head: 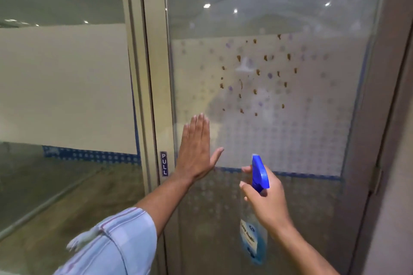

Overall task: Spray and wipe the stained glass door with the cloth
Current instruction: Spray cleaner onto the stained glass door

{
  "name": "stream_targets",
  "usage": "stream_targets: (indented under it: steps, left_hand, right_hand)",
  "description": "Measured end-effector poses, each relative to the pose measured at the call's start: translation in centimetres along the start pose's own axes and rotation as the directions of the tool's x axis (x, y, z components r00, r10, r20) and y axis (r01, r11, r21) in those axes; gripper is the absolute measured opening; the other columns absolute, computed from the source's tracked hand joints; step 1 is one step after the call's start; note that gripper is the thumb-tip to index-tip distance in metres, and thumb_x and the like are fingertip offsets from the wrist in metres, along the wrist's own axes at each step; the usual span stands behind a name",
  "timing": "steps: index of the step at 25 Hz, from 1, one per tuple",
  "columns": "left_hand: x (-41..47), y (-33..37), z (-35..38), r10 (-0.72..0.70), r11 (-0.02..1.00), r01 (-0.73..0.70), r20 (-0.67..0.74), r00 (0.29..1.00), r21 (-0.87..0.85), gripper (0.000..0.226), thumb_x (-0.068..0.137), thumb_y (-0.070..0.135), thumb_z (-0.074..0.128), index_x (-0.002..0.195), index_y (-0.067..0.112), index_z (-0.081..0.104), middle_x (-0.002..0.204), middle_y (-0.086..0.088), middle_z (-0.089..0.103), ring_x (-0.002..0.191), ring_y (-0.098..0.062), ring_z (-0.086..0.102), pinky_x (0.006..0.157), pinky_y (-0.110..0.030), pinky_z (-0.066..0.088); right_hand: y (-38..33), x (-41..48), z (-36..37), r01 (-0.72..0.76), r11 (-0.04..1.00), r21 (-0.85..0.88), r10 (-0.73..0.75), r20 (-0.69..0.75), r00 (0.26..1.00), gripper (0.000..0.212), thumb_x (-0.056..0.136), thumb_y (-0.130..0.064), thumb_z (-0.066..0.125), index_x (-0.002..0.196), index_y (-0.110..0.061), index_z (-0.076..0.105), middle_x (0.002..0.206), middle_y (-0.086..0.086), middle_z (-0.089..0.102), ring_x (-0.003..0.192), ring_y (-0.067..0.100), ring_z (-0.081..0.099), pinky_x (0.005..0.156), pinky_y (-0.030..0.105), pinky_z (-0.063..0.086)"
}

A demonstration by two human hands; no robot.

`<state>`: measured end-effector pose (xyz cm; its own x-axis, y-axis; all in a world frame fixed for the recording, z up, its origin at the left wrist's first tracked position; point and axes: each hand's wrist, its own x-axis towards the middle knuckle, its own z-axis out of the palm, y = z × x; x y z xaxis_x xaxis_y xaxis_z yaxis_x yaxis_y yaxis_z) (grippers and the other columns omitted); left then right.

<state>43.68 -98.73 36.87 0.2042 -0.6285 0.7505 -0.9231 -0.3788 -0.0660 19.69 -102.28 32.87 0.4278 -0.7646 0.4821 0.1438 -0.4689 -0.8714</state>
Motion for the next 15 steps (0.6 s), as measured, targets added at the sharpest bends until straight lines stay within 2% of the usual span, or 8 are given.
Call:
stream_targets:
  steps: [3, 7, 10, 13, 15]
  left_hand:
    - [6.9, -4.0, 1.2, 0.011, 1.000, -0.012, -0.066, 0.998, -0.004, 0.101, 0.106, 0.065, 0.042, 0.172, 0.000, 0.001, 0.183, -0.022, -0.002, 0.171, -0.040, -0.004, 0.140, -0.057, 0.005]
    - [14.8, -8.8, 2.3, 0.081, 0.997, -0.078, -0.169, 0.982, 0.024, 0.098, 0.108, 0.063, 0.039, 0.172, -0.001, 0.002, 0.183, -0.023, -0.001, 0.170, -0.041, -0.002, 0.139, -0.058, 0.006]
    - [20.1, -11.7, 3.2, 0.138, 0.989, -0.120, -0.270, 0.953, 0.081, 0.098, 0.106, 0.065, 0.034, 0.172, -0.002, 0.006, 0.182, -0.025, 0.006, 0.170, -0.042, 0.005, 0.139, -0.058, 0.007]
    - [23.9, -13.5, 4.6, 0.139, 0.988, -0.109, -0.320, 0.937, 0.111, 0.097, 0.106, 0.066, 0.033, 0.172, 0.000, 0.005, 0.183, -0.024, 0.007, 0.171, -0.041, 0.006, 0.137, -0.058, 0.004]
    - [25.3, -14.2, 6.0, 0.139, 0.989, -0.116, -0.328, 0.934, 0.089, 0.098, 0.106, 0.066, 0.034, 0.173, 0.000, 0.004, 0.183, -0.023, 0.004, 0.171, -0.041, 0.004, 0.138, -0.060, 0.006]
  right_hand:
    - [-1.2, 4.5, 1.6, 0.024, 0.999, -0.048, -0.026, -0.052, 0.998, 0.036, 0.089, -0.005, 0.076, 0.101, -0.038, 0.071, 0.092, -0.012, 0.077, 0.073, 0.035, 0.069, 0.078, 0.057, 0.063]
    - [-3.8, 9.2, 3.8, 0.084, 0.992, -0.096, -0.090, -0.064, 0.994, 0.036, 0.087, -0.008, 0.073, 0.096, -0.042, 0.066, 0.102, -0.013, 0.076, 0.081, 0.032, 0.073, 0.077, 0.059, 0.064]
    - [-6.3, 12.2, 5.4, 0.139, 0.981, -0.133, -0.153, -0.103, 0.983, 0.028, 0.085, -0.014, 0.071, 0.094, -0.040, 0.065, 0.101, -0.012, 0.076, 0.081, 0.030, 0.074, 0.075, 0.058, 0.064]
    - [-8.8, 14.5, 6.4, 0.204, 0.969, -0.136, -0.226, -0.170, 0.959, 0.013, 0.086, -0.023, 0.072, 0.091, -0.032, 0.065, 0.090, 0.003, 0.075, 0.078, 0.032, 0.074, 0.073, 0.058, 0.064]
    - [-10.4, 15.4, 6.7, 0.242, 0.960, -0.142, -0.267, -0.199, 0.943, 0.011, 0.085, -0.033, 0.072, 0.092, -0.029, 0.065, 0.085, 0.008, 0.073, 0.075, 0.034, 0.073, 0.071, 0.057, 0.064]
